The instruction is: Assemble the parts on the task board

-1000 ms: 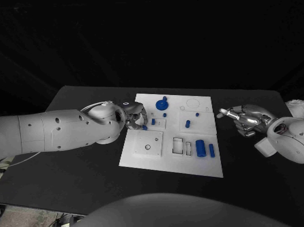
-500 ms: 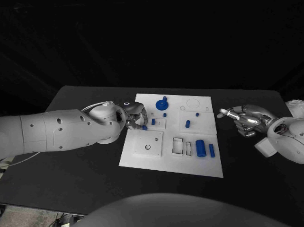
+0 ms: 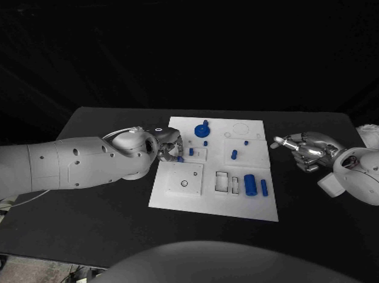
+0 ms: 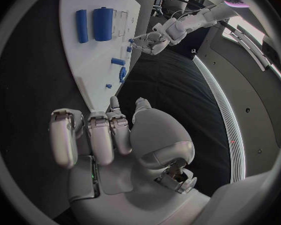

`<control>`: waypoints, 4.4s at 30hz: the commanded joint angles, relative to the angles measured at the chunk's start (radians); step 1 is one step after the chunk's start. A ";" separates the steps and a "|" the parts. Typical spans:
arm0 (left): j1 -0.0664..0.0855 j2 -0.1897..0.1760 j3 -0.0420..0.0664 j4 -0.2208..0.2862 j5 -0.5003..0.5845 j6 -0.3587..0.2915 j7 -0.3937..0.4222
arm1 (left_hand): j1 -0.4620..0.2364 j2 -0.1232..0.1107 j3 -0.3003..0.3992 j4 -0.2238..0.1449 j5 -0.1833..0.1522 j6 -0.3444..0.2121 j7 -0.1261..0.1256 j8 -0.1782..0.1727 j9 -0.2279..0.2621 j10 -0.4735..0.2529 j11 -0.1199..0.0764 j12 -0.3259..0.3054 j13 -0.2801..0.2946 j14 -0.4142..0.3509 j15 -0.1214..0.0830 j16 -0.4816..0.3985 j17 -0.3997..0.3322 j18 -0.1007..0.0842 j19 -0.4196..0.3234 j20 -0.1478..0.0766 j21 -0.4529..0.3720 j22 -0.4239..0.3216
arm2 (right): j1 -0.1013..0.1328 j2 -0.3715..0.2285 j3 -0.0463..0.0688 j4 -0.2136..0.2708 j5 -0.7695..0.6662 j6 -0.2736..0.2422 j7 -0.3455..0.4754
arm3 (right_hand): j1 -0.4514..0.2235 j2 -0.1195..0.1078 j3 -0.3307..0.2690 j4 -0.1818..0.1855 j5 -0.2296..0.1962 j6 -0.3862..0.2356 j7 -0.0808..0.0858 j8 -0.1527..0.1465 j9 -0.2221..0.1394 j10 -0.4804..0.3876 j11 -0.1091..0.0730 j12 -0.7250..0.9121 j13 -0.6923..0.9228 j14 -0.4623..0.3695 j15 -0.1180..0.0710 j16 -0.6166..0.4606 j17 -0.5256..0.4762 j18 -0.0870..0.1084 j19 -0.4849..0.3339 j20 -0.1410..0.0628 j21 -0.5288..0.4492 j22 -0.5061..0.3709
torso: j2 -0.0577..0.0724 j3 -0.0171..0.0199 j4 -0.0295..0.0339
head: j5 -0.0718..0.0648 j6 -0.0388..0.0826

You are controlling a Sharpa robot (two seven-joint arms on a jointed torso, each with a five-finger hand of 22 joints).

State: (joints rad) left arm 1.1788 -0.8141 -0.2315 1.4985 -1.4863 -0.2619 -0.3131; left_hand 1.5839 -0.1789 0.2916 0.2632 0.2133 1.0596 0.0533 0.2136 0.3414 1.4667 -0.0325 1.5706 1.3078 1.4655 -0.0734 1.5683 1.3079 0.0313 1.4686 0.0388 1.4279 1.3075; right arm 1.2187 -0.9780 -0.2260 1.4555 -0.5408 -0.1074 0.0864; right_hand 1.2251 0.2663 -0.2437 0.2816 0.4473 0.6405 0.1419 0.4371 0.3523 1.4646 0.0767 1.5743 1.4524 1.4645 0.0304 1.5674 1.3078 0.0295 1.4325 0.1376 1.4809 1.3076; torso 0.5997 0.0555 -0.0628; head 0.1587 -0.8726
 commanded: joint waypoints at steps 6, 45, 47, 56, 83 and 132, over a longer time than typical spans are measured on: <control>-0.002 0.002 0.000 0.002 -0.026 -0.009 0.010 | 0.008 0.003 -0.013 -0.001 -0.010 0.028 -0.003 0.023 0.004 0.104 -0.002 0.000 0.263 0.105 -0.008 0.002 0.263 0.001 0.039 -0.007 -0.001 0.220 | -0.003 0.002 0.000 -0.004 -0.003 0.015 0.007 | 0.010 0.004 0.004 0.001 0.003 0.010 -0.001 -0.006 -0.001 0.106 -0.011 -0.003 0.118 0.106 -0.007 0.003 0.263 0.006 -0.002 0.000 -0.005 0.216 | -0.001 -0.0001 0.0001 | 0.002 0.000; -0.007 -0.021 0.000 0.026 -0.034 -0.008 0.005 | -0.013 -0.009 -0.090 0.016 -0.056 -0.189 -0.012 0.213 0.153 0.104 -0.010 0.000 0.263 0.105 -0.015 0.002 0.263 0.004 0.034 -0.013 -0.015 0.217 | -0.005 0.002 0.000 -0.005 -0.001 0.017 0.006 | 0.010 0.005 0.005 0.003 0.003 0.011 -0.001 -0.005 -0.001 0.106 -0.012 -0.003 0.118 0.106 -0.007 0.003 0.263 0.007 -0.004 0.000 -0.007 0.215 | -0.001 0.0000 0.0004 | 0.004 0.000; -0.007 -0.023 0.000 0.028 -0.032 -0.011 0.011 | -0.018 -0.010 -0.100 0.019 -0.061 -0.225 -0.011 0.218 0.156 0.104 -0.009 0.000 0.263 0.105 -0.015 0.002 0.263 0.004 0.034 -0.013 -0.017 0.217 | -0.006 0.001 0.000 -0.005 -0.001 0.017 0.006 | 0.010 0.005 0.006 0.002 0.003 0.011 -0.001 -0.005 -0.001 0.106 -0.012 -0.003 0.118 0.106 -0.007 0.003 0.263 0.007 -0.003 0.000 -0.006 0.215 | 0.000 -0.0002 0.0002 | 0.004 0.000; -0.007 -0.034 0.000 0.037 -0.027 -0.044 0.041 | -0.039 -0.007 -0.124 0.026 -0.074 -0.283 -0.013 0.223 0.149 0.104 -0.011 0.000 0.263 0.105 -0.015 0.002 0.263 0.004 0.033 -0.014 -0.019 0.216 | -0.006 -0.001 0.000 -0.005 -0.001 0.017 0.004 | 0.013 0.004 0.007 0.000 0.004 0.012 -0.001 -0.005 -0.001 0.106 -0.012 -0.003 0.118 0.106 -0.007 0.003 0.263 0.007 -0.003 0.000 -0.006 0.215 | 0.000 0.0001 0.0000 | 0.003 0.000; -0.007 -0.028 0.000 0.048 -0.231 0.003 0.010 | -0.054 -0.015 0.017 0.024 0.040 -0.089 0.000 0.102 -0.023 0.104 -0.002 0.000 0.263 0.105 -0.009 0.002 0.263 -0.002 0.046 -0.009 0.010 0.224 | -0.007 -0.001 0.000 -0.005 -0.001 0.019 0.005 | 0.017 0.003 0.008 -0.002 0.005 0.014 -0.001 -0.005 -0.002 0.106 -0.012 -0.003 0.118 0.106 -0.007 0.003 0.263 0.007 -0.003 0.000 -0.006 0.215 | 0.000 0.0001 -0.0001 | 0.002 0.000; -0.030 -0.016 0.000 0.026 -0.206 -0.039 -0.003 | -0.042 -0.004 0.050 -0.004 0.050 0.073 -0.005 0.111 -0.036 0.104 0.007 0.000 0.263 0.105 -0.003 0.002 0.263 -0.005 0.053 -0.003 0.025 0.229 | -0.011 0.003 0.000 -0.013 -0.001 0.020 0.008 | 0.018 0.002 0.009 -0.001 0.004 0.016 -0.001 -0.004 -0.002 0.106 -0.012 -0.003 0.118 0.106 -0.007 0.003 0.263 0.007 -0.004 0.000 -0.007 0.215 | 0.000 0.0001 0.0010 | 0.005 0.000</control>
State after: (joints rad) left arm 1.1547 -0.8276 -0.2271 1.5214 -1.6911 -0.2716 -0.3196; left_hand 1.5355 -0.1853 0.3399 0.2640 0.2598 1.1208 0.0531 0.3214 0.2951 1.4650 -0.0305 1.5706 1.3078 1.4673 -0.0822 1.5683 1.3076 0.0313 1.4684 0.0317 1.4472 1.3073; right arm 1.2089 -0.9754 -0.2260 1.4412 -0.5390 -0.1031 0.0864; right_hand 1.2359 0.2692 -0.2409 0.2788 0.4473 0.6504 0.1390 0.4371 0.3518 1.4646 0.0767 1.5751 1.4558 1.4665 0.0324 1.5674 1.3076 0.0295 1.4324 0.1376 1.4809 1.3076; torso 0.5997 0.0554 -0.0622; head 0.1631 -0.8726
